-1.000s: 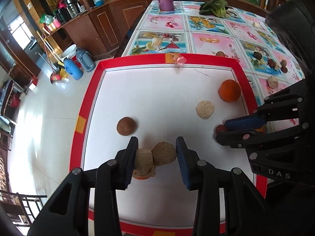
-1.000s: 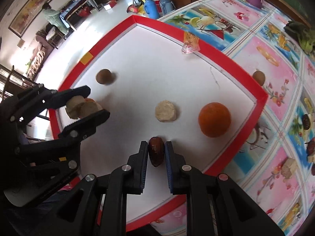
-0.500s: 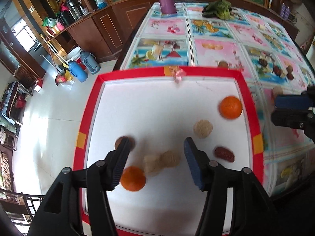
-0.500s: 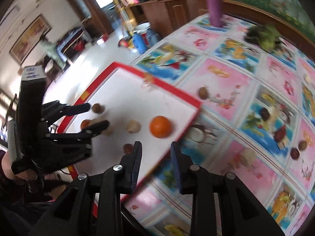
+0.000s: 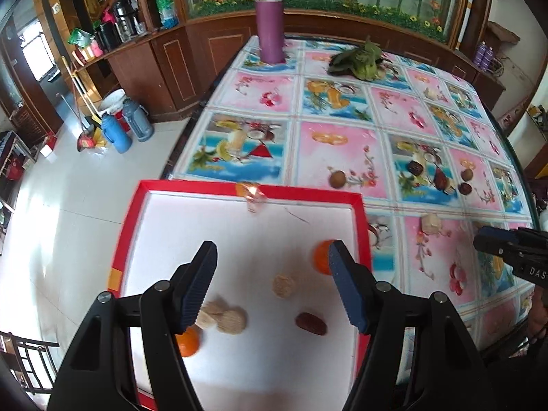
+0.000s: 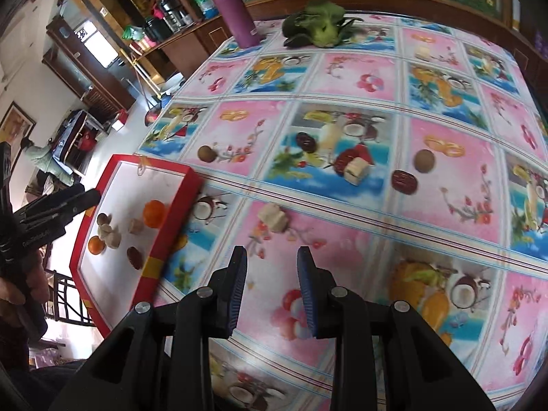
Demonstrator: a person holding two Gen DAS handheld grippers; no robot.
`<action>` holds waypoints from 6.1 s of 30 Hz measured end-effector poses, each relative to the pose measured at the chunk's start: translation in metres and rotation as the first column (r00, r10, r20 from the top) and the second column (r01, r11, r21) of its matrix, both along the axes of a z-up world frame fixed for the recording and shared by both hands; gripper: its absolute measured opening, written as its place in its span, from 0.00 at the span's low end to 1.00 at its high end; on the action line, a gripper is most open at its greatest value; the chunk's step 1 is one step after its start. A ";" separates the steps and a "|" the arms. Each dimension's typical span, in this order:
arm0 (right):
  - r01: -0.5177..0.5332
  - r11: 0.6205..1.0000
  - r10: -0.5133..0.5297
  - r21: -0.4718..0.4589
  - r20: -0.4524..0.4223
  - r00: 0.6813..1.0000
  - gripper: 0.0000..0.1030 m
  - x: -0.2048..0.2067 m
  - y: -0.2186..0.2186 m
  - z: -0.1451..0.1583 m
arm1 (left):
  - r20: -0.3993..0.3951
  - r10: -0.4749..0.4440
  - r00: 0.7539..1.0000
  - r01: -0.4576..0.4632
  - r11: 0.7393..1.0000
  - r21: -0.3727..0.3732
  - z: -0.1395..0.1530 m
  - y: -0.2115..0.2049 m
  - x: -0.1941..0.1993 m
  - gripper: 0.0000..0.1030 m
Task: Organize fruits
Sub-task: 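Grasp a beige bread cube with the right tool while the left tool grasps a chestnut, then carry the bread cube and chestnut over the white tray and open both tools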
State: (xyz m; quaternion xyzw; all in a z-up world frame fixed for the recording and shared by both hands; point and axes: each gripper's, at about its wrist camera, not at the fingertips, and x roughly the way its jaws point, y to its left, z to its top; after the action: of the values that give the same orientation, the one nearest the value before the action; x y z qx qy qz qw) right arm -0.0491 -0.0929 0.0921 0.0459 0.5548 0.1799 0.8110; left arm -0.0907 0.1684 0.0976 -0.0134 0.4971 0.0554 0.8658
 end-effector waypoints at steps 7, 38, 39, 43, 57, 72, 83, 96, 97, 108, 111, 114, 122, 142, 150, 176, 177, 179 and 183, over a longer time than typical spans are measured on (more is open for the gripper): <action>-0.019 1.000 0.020 0.004 -0.020 1.000 0.34 0.004 0.002 -0.009 | -0.046 -0.040 0.998 0.039 0.999 -0.017 -0.005 -0.017 -0.003 0.66; 0.025 0.994 -0.032 -0.108 -0.067 0.997 0.16 0.021 -0.017 -0.052 | -0.274 -0.086 0.958 0.019 0.971 -0.237 -0.057 -0.023 0.153 0.65; 0.030 0.994 -0.038 -0.105 -0.068 0.997 0.16 0.020 -0.020 -0.051 | -0.293 -0.099 0.951 0.025 0.969 -0.246 -0.059 -0.026 0.157 0.63; 0.034 0.994 -0.042 -0.105 -0.072 0.997 0.16 0.018 -0.022 -0.049 | -0.360 -0.091 0.929 -0.013 0.961 -0.275 -0.068 -0.028 0.161 0.56; 0.060 0.993 -0.066 -0.100 -0.063 0.996 0.16 0.018 -0.020 -0.049 | -0.412 -0.051 0.910 -0.066 0.962 -0.265 -0.084 -0.032 0.171 0.43; 0.092 0.994 -0.095 -0.060 -0.065 0.993 0.16 0.016 -0.026 -0.050 | -0.407 -0.075 0.910 -0.036 0.965 -0.258 -0.087 -0.046 0.172 0.32; 0.130 0.991 -0.133 -0.042 -0.068 0.989 0.16 0.008 -0.043 -0.048 | -0.405 -0.093 0.909 -0.016 0.966 -0.257 -0.090 -0.062 0.175 0.22; 0.254 0.966 -0.253 -0.042 0.031 0.967 0.16 -0.023 -0.105 -0.020 | -0.337 -0.250 0.907 0.130 0.931 -0.341 -0.069 -0.119 0.136 0.22; 0.254 0.966 -0.252 -0.047 0.045 0.967 0.16 -0.025 -0.107 -0.016 | -0.329 -0.266 0.906 0.147 0.927 -0.346 -0.065 -0.124 0.132 0.22; 0.214 0.976 -0.211 -0.046 0.076 0.975 0.16 -0.026 -0.103 -0.002 | -0.233 -0.348 0.908 0.245 0.893 -0.378 -0.021 -0.127 0.056 0.22; 0.197 0.980 -0.194 -0.039 0.076 0.978 0.16 -0.023 -0.096 0.000 | -0.212 -0.325 0.922 0.234 0.902 -0.363 -0.010 -0.109 0.036 0.22; 0.176 0.984 -0.174 -0.023 0.073 0.982 0.16 -0.019 -0.086 0.002 | -0.200 -0.287 0.937 0.213 0.922 -0.324 -0.001 -0.090 0.016 0.22; 0.031 1.000 -0.030 -0.007 0.093 0.995 0.16 -0.004 -0.026 0.012 | -0.205 -0.146 0.968 0.096 0.967 -0.235 -0.001 -0.033 -0.023 0.22; -0.478 0.877 0.481 -0.056 0.104 0.871 0.16 -0.011 0.169 0.005 | -0.208 0.114 0.972 -0.143 0.981 -0.132 -0.020 0.066 -0.083 0.22; -0.624 0.779 0.626 -0.054 0.014 0.780 0.16 -0.024 0.219 -0.021 | -0.207 0.055 0.977 -0.091 0.982 -0.167 -0.034 0.057 -0.081 0.22; -0.618 0.782 0.606 -0.080 -0.133 0.784 0.17 -0.019 0.235 -0.052 | -0.278 0.089 0.956 -0.089 0.996 0.014 -0.068 0.053 -0.060 0.23; -0.617 0.783 0.605 -0.084 -0.132 0.785 0.17 -0.019 0.235 -0.053 | -0.283 0.086 0.955 -0.083 0.996 0.023 -0.070 0.052 -0.059 0.23; -0.607 0.789 0.596 -0.092 -0.123 0.793 0.17 -0.019 0.231 -0.050 | -0.280 0.083 0.957 -0.077 0.996 0.033 -0.069 0.050 -0.058 0.23; -0.575 0.814 0.568 -0.075 -0.096 0.817 0.18 -0.016 0.217 -0.041 | -0.282 0.081 0.956 -0.074 0.997 0.036 -0.069 0.049 -0.057 0.34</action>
State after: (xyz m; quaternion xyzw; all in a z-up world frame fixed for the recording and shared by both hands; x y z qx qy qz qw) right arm -0.0647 0.1240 0.0509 -0.1576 0.5790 0.3854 0.7010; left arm -0.1475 0.2173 0.0284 -0.0139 0.6143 0.0969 0.7830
